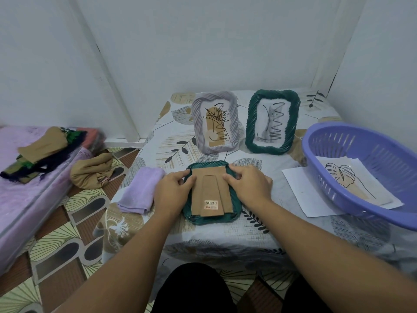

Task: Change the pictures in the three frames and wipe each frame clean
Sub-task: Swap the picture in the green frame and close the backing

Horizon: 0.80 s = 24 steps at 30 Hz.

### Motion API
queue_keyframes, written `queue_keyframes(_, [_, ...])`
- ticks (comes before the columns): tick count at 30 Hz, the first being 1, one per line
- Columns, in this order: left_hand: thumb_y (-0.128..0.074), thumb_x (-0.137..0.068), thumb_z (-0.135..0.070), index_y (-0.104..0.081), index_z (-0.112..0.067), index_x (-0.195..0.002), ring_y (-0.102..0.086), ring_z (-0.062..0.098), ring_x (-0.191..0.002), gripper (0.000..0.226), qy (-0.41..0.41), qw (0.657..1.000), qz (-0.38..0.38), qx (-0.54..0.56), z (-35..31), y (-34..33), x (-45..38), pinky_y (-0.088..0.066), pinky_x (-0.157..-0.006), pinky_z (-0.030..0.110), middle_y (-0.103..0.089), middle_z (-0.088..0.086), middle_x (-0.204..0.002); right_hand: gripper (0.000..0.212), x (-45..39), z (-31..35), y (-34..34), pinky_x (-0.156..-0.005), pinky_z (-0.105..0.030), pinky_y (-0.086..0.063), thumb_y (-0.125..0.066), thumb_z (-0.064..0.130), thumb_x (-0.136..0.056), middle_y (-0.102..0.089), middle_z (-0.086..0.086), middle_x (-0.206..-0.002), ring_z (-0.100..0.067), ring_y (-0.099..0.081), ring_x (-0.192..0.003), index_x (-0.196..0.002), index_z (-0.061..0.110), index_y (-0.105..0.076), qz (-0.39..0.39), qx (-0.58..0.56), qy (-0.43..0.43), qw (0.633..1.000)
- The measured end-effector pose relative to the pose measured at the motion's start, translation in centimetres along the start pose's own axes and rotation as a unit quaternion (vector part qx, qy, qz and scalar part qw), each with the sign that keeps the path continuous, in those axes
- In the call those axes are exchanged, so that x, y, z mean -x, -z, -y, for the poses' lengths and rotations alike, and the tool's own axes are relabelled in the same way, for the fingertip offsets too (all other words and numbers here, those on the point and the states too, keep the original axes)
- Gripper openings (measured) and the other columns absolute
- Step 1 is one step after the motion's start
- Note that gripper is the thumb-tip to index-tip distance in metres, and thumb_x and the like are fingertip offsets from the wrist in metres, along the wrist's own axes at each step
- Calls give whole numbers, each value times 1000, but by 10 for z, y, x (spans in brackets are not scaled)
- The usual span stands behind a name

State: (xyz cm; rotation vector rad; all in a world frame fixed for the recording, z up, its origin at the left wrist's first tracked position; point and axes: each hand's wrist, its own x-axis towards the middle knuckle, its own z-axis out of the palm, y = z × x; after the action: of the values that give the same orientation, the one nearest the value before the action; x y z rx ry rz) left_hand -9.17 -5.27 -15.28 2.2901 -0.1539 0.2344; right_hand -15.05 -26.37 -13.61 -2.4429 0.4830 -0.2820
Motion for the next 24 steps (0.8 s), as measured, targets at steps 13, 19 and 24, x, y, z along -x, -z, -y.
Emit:
queue_keyframes(13, [-68, -93, -44, -74, -26, -118, -54, 10, -63, 32, -5, 1000, -6, 3, 2, -3, 0, -37, -58, 28, -53, -8, -65, 43, -1, -1, 0, -98, -42, -37, -55, 63, -95, -70, 9, -124, -19, -60, -119, -134, 47, -61, 25, 22, -4, 999])
queue_keyframes(19, [-65, -94, -46, -75, -30, -123, -58, 14, -75, 34, -17, 1000, 8, -18, 4, -4, -2, -40, -65, 29, -60, -6, -78, 37, 0, 0, -1, -97, -43, -37, -56, 62, -95, -71, 9, -122, -19, -61, -116, -127, 45, -66, 20, 22, 0, 1000])
queue_keyframes(24, [-62, -96, -45, -73, -37, -123, -55, 11, -73, 31, -27, 999, 13, -34, -1, -2, 0, -37, -63, 29, -59, -7, -79, 35, 2, 5, 3, -87, -39, -32, -61, 57, -95, -73, 7, -116, -21, -62, -113, -124, 40, -69, 12, 9, -11, 1000])
